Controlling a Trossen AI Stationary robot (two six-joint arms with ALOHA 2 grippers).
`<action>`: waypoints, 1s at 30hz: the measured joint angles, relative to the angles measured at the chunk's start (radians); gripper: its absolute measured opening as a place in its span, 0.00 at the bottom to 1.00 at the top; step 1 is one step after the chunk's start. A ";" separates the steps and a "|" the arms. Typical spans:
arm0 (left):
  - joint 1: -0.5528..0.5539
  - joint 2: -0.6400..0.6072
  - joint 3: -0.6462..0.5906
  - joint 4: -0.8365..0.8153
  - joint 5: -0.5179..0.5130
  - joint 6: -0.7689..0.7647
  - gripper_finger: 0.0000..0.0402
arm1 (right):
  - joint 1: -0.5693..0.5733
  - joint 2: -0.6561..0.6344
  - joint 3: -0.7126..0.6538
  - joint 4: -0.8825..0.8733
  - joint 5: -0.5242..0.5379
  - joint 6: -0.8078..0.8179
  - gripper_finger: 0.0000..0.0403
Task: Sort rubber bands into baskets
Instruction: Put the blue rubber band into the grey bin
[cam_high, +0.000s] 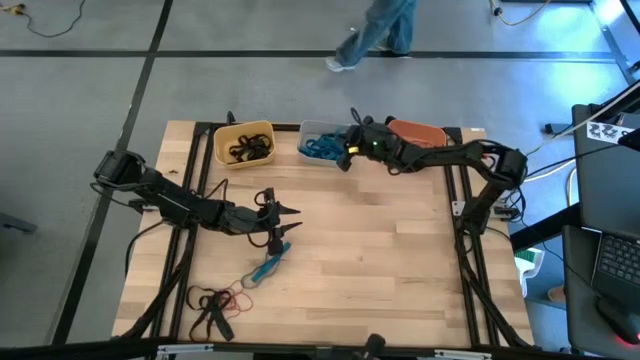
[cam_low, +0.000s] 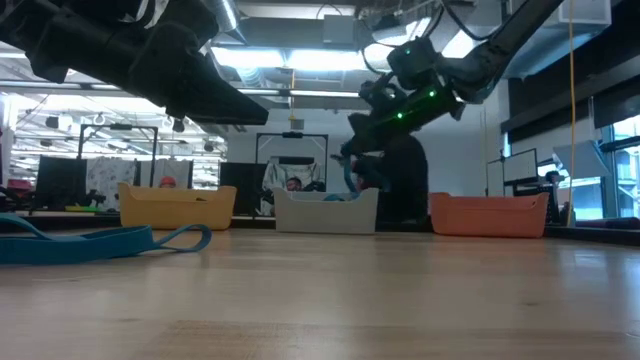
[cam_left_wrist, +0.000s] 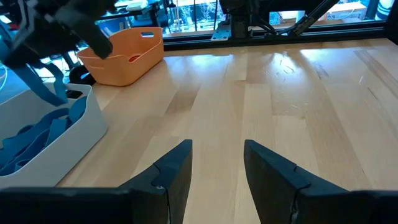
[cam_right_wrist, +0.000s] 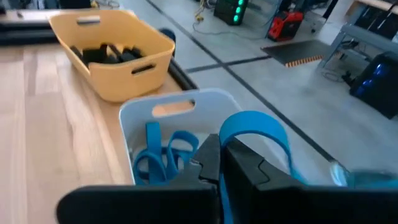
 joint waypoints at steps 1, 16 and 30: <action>0.000 0.000 0.000 0.000 0.000 0.000 0.36 | 0.000 0.008 0.000 0.000 0.001 0.000 0.03; 0.000 0.000 0.000 0.000 0.000 0.000 0.36 | 0.001 0.034 0.000 0.006 0.007 0.013 0.27; 0.000 0.000 0.000 0.000 0.000 0.002 0.36 | 0.017 -0.192 0.000 -0.311 0.001 0.003 0.49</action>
